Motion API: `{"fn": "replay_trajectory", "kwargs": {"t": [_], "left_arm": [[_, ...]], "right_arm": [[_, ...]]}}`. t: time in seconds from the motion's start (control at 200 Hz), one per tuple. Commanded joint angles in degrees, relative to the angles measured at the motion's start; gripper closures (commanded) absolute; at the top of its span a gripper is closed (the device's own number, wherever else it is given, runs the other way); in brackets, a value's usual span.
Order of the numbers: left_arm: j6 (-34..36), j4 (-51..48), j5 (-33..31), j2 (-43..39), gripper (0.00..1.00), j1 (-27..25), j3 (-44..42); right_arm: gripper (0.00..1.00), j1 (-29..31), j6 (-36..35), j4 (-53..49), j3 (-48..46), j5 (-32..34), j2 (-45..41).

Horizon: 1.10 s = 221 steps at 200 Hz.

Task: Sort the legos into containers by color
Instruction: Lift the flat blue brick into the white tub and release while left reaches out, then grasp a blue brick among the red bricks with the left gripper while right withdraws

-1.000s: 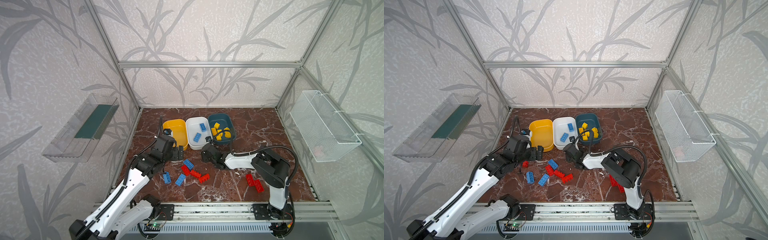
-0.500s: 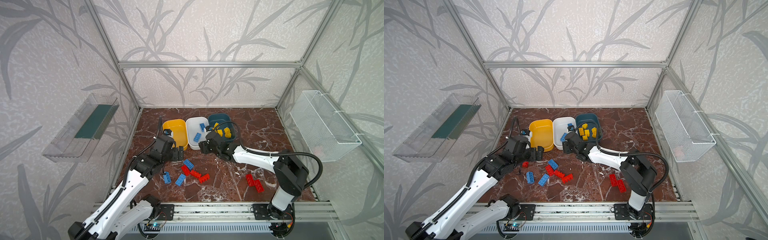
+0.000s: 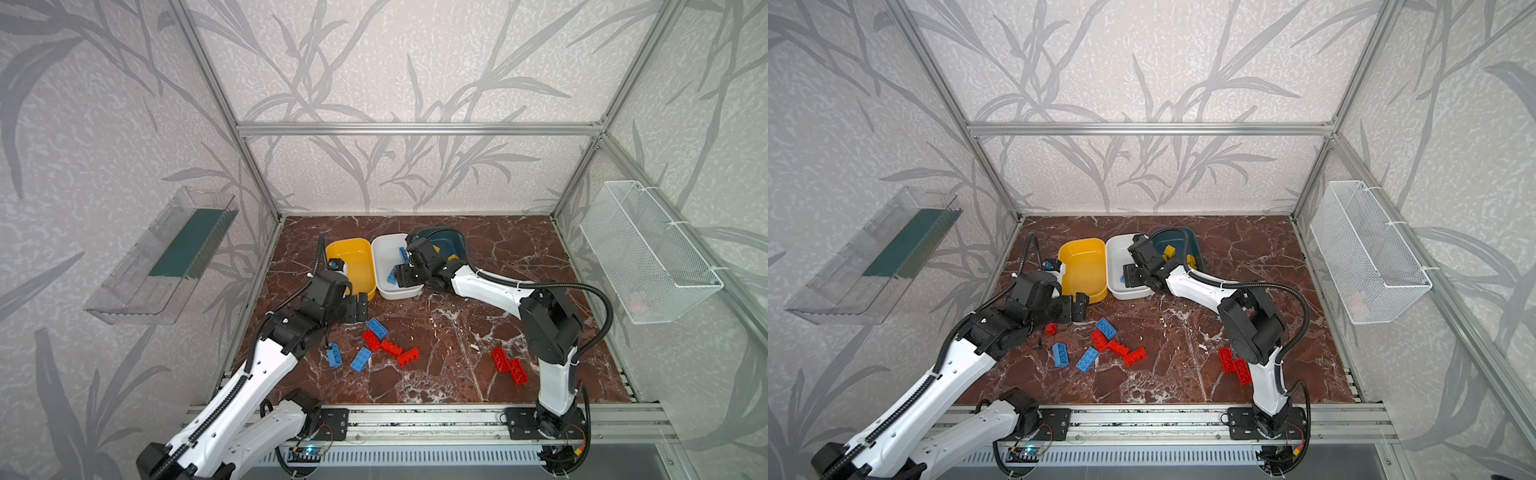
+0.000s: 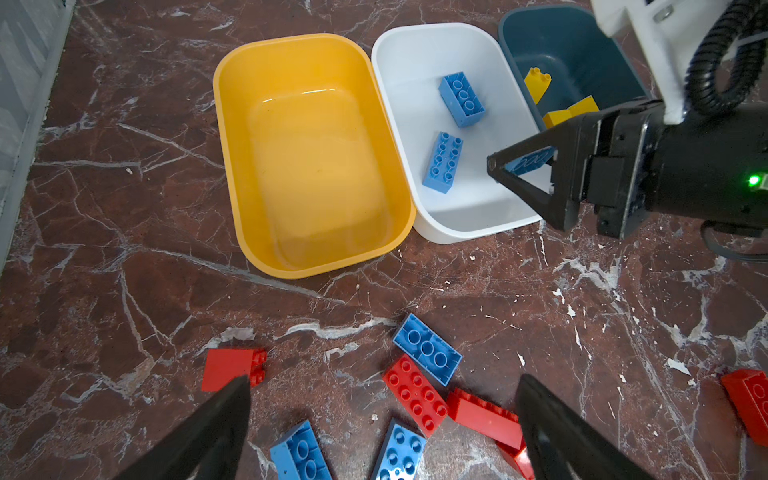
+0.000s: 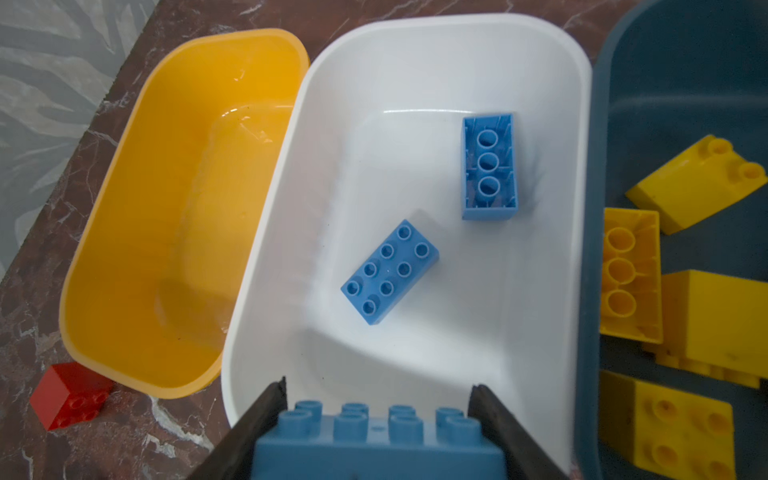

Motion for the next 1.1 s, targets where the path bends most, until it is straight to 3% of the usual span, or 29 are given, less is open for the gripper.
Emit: {"fn": "replay_trajectory", "kwargs": {"t": [0.0,0.1,0.26,0.45,0.87,1.1], "left_arm": [[0.10,-0.09,-0.14,-0.29,0.01,0.21,-0.80],[-0.24,-0.07,0.72,0.60,0.01,0.05,-0.88],[-0.82,-2.26,4.69,3.03,0.01,-0.63,-0.80],[-5.65,-7.10,10.12,4.70,0.09,-0.85,-3.13],[-17.23,-5.88,5.84,9.64,0.29,-14.22,-9.13],[-20.39,-3.20,3.82,10.13,0.30,-15.51,-13.98]], "right_arm": [[0.33,-0.73,0.23,-1.27,1.97,-2.02,-0.07],[0.20,-1.51,0.12,-1.40,1.89,-2.59,-0.50],[0.13,-2.63,-0.13,-1.09,0.51,-3.80,-2.70],[0.12,-4.20,-0.19,1.15,-5.45,-4.85,-9.16],[0.11,-6.27,2.23,6.46,-23.37,-5.49,-23.98],[0.11,-7.71,2.32,7.08,-30.26,-4.95,-30.03]]}}
